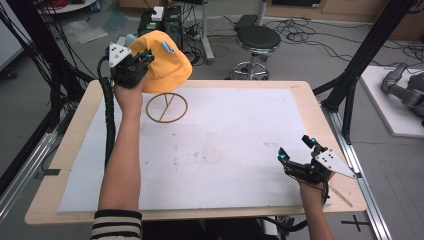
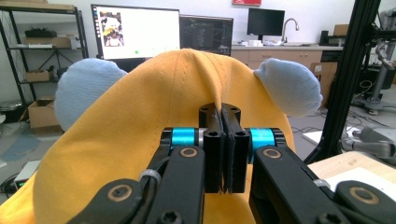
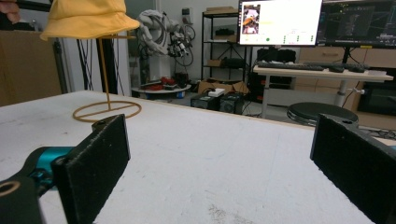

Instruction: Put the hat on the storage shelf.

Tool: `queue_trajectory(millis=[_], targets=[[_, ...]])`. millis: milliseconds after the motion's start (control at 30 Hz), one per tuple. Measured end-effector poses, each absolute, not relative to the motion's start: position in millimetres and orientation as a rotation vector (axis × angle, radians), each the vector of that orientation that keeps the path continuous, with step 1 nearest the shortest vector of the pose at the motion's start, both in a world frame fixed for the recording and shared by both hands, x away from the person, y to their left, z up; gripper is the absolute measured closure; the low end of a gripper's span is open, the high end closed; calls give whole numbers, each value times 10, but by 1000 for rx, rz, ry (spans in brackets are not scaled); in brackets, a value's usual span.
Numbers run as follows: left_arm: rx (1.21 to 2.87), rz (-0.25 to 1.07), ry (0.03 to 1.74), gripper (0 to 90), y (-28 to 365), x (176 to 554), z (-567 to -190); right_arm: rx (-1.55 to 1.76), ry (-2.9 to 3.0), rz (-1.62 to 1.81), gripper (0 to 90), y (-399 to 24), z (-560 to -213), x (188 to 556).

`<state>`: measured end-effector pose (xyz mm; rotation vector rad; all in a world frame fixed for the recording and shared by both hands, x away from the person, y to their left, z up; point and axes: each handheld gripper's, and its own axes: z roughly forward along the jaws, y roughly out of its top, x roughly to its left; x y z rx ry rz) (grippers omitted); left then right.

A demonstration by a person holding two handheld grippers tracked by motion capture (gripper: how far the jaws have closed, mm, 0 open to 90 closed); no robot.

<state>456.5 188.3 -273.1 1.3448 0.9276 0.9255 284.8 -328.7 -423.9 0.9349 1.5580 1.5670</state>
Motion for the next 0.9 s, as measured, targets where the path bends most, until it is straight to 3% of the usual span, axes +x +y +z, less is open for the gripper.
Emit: queue_trajectory(millis=[133, 400, 633, 900], targets=[[1342, 919, 933, 802, 1889, 4571, -2738, 942, 1560, 1566, 43, -3283, -4240, 2846], [1314, 874, 1004, 404, 1992, 4559, -2786, 940, 1566, 1558, 43, -3261, -4241, 2843], [1325, 939, 951, 176, 2090, 4340, -2729, 940, 1565, 1562, 43, -3259, -4245, 2864], [1333, 947, 902, 107, 2193, 3997, -2651, 940, 1575, 1548, 43, -3253, -4251, 2897]])
